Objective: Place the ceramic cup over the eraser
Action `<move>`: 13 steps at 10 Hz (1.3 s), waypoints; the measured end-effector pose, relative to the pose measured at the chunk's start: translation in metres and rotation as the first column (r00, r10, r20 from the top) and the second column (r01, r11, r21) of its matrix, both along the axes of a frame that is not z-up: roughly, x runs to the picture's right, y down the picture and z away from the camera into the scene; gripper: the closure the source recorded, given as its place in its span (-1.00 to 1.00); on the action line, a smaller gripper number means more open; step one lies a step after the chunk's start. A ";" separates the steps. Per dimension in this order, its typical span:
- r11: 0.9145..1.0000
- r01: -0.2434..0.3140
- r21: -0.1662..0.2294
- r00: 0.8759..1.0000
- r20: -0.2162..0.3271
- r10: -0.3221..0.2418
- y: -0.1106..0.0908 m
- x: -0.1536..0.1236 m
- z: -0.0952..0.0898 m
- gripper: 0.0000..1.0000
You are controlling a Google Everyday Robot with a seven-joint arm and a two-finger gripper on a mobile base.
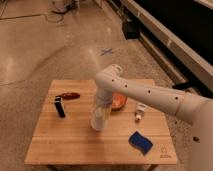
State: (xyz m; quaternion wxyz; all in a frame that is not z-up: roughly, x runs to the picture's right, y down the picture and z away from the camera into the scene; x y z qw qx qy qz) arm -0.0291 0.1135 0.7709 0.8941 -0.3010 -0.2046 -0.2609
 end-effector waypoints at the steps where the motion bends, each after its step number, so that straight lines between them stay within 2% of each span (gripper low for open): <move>1: 1.000 -0.002 0.003 1.000 0.000 0.002 -0.002 0.001 0.002 -0.30; 7: 0.999 0.017 -0.031 0.999 0.037 -0.016 0.010 -0.014 0.022 -0.27; 9: 0.999 0.031 -0.035 0.999 0.041 -0.030 0.011 -0.017 0.027 -0.01; 10: 0.999 0.040 -0.029 0.998 0.044 -0.039 0.009 -0.017 0.031 0.23; 13: 0.999 0.047 -0.027 0.998 0.047 -0.046 0.007 -0.017 0.032 0.79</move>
